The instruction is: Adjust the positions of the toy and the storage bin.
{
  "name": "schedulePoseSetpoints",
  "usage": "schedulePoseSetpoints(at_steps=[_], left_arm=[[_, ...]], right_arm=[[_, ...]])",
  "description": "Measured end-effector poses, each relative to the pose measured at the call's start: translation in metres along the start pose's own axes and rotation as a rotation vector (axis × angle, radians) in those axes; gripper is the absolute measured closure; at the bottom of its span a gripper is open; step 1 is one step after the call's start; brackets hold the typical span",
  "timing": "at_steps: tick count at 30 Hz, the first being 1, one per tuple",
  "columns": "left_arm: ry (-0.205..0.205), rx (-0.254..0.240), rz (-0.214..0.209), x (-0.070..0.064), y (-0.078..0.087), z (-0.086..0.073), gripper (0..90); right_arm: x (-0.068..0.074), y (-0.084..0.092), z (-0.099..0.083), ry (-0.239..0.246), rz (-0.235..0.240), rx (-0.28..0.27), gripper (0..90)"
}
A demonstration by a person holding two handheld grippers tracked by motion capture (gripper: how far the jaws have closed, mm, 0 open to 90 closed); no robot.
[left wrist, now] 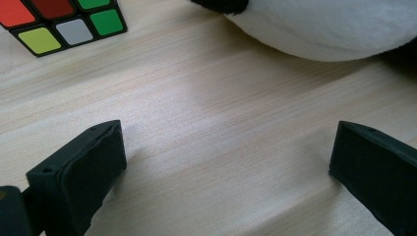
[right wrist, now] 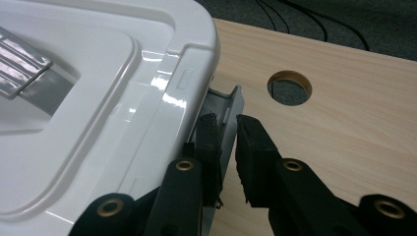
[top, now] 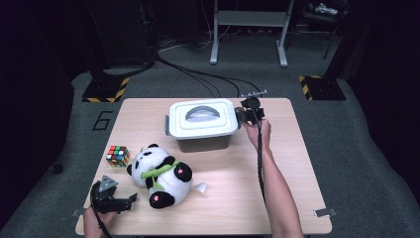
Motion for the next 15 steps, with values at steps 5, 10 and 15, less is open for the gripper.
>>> schedulePoseSetpoints(at_steps=[5,10,15], left_arm=[[0.001,-0.001,0.000,0.000,0.000,0.000,0.2],[0.000,0.000,0.000,0.000,0.000,0.000,0.2],[0.001,-0.001,0.000,0.000,0.000,0.000,0.2]], right_arm=[[0.000,0.003,-0.002,-0.004,-0.016,0.006,79.2],[-0.001,0.009,-0.007,-0.001,-0.033,0.009,78.6],[-0.004,0.015,-0.011,-0.006,-0.036,0.025,78.0]])
Point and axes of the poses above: each handheld gripper's, and its own axes: y roughly backward along the jaws, z roughly out of its top, x roughly to its left, the point moved 2 cm from there along -y, roughly forward along the jaws, and after that the axes turned 2 degrees about -z, right-handed, at the moved point
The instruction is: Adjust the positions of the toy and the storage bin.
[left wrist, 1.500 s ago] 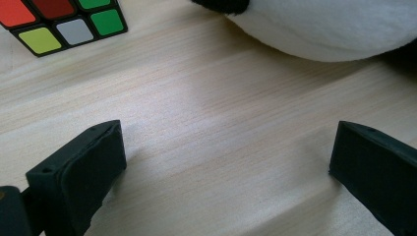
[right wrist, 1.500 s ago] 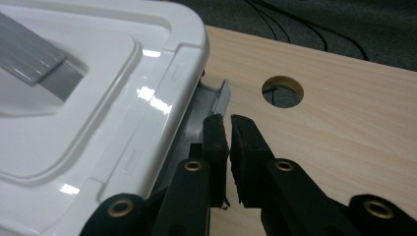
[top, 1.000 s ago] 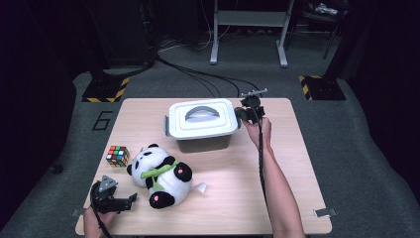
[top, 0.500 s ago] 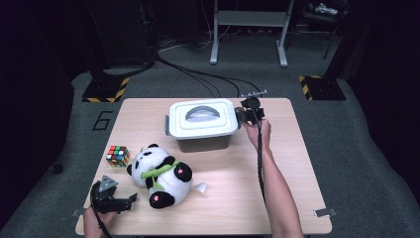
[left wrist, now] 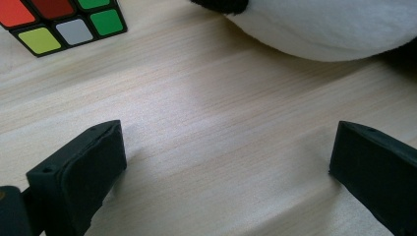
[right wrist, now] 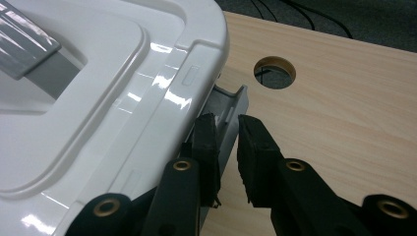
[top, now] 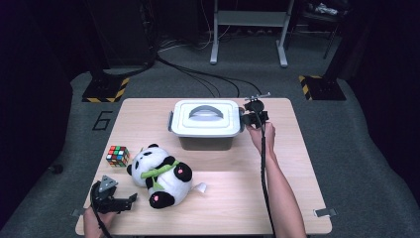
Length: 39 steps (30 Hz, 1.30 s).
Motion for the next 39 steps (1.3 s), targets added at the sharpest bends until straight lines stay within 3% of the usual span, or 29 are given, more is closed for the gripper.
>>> schedulePoseSetpoints(at_steps=[10,12,14,16,17,18,19,20,21,23,27,34,39], left_arm=[[-0.001,0.000,-0.001,0.000,0.000,0.000,0.4],[-0.001,0.000,-0.001,0.000,0.000,0.000,0.4],[-0.001,0.000,-0.001,0.000,0.000,0.000,0.4],[-0.001,0.000,-0.001,0.000,0.000,0.000,0.4],[-0.001,0.000,-0.001,0.000,0.000,0.000,0.4],[-0.001,0.000,-0.001,0.000,0.000,0.000,0.4],[-0.001,0.000,-0.001,0.000,0.000,0.000,0.4],[-0.002,0.001,-0.001,0.000,0.000,0.000,0.4],[-0.001,0.000,-0.001,0.000,0.000,0.000,0.4],[-0.001,0.000,-0.001,0.000,0.000,0.000,0.4],[-0.001,0.000,-0.001,0.000,0.000,0.000,0.4],[-0.001,0.000,-0.001,0.000,0.000,0.000,0.4],[-0.002,0.000,-0.002,0.000,0.000,0.000,0.4]], right_arm=[[-0.008,0.012,-0.010,0.011,0.013,0.011,74.6],[-0.012,0.015,-0.010,0.023,0.008,-0.001,64.1],[-0.014,0.017,-0.010,0.022,0.012,-0.003,61.7],[-0.020,0.026,-0.009,0.018,0.008,-0.019,47.8],[-0.020,0.026,-0.009,0.018,0.008,-0.019,47.8],[-0.022,0.033,-0.008,0.029,0.022,-0.028,37.0],[-0.022,0.033,-0.008,0.029,0.022,-0.028,37.0],[-0.021,0.039,-0.005,0.052,0.047,-0.037,28.1],[-0.019,0.042,-0.003,0.065,0.056,-0.038,24.7],[-0.017,0.043,-0.002,0.077,0.062,-0.040,22.3],[0.005,0.044,0.009,0.153,0.124,-0.034,14.9],[0.033,0.031,0.021,0.223,0.187,-0.022,12.5],[0.053,0.014,0.032,0.275,0.213,-0.008,31.1]])
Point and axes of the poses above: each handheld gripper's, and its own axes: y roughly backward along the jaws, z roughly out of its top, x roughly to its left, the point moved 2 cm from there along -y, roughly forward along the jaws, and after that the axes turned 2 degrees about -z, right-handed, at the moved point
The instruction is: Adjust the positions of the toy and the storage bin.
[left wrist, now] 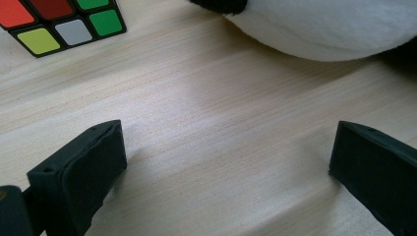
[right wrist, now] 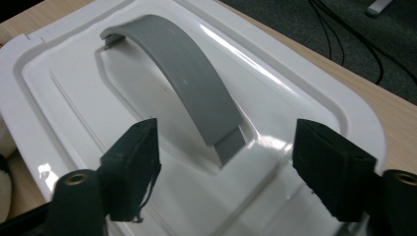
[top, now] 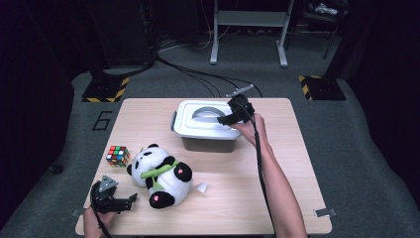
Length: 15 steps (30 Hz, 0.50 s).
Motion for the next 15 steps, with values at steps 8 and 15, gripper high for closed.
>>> schedulePoseSetpoints(at_steps=[8,15], left_arm=[[-0.001,0.004,-0.004,0.000,0.000,0.000,0.6],[0.000,0.004,-0.006,0.000,0.000,0.000,0.6]], right_arm=[[0.003,-0.015,0.008,0.019,0.020,-0.006,56.9],[0.004,-0.011,0.005,0.059,0.019,0.035,61.9]])
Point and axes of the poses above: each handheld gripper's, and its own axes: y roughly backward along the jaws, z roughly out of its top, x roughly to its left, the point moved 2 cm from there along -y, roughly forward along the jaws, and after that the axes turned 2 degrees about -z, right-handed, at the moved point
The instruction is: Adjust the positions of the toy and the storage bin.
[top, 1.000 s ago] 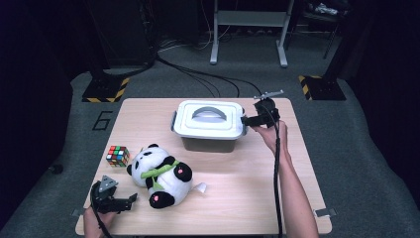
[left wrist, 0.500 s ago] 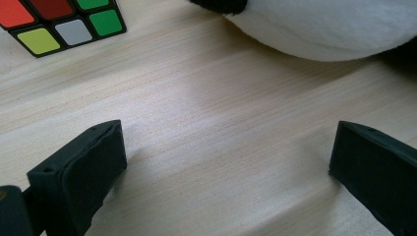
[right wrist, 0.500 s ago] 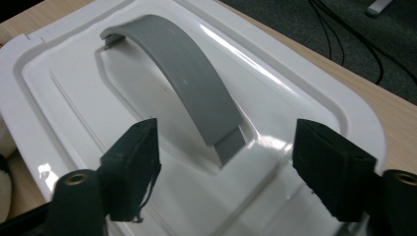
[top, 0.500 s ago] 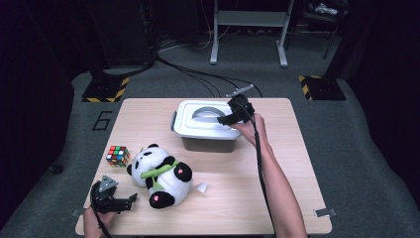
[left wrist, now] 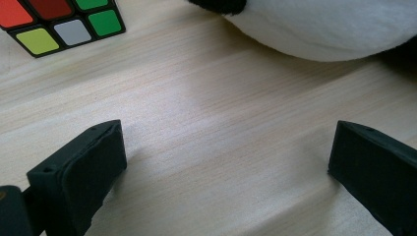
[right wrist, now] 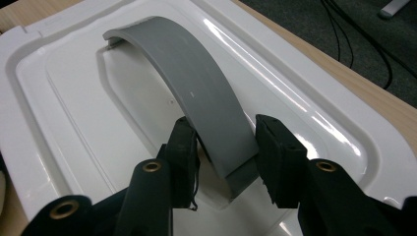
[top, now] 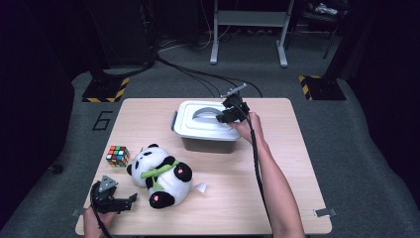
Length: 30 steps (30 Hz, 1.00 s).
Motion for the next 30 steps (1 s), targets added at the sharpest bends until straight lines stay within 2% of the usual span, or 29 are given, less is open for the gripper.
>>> schedulePoseSetpoints(at_steps=[11,20,26,30], left_arm=[[0.001,-0.007,0.003,0.000,-0.001,0.000,0.6],[0.000,-0.002,0.001,0.000,0.000,0.000,0.6],[-0.001,0.002,0.001,0.000,0.000,0.000,0.6],[0.001,-0.005,0.003,0.000,0.000,0.000,0.6]], right_arm=[[0.004,0.011,-0.012,0.002,-0.009,0.003,63.4],[0.010,0.023,-0.026,-0.032,-0.027,-0.013,63.9],[0.013,0.033,-0.035,-0.047,-0.046,-0.001,64.1],[0.015,0.040,-0.044,-0.048,-0.049,-0.012,63.9]])
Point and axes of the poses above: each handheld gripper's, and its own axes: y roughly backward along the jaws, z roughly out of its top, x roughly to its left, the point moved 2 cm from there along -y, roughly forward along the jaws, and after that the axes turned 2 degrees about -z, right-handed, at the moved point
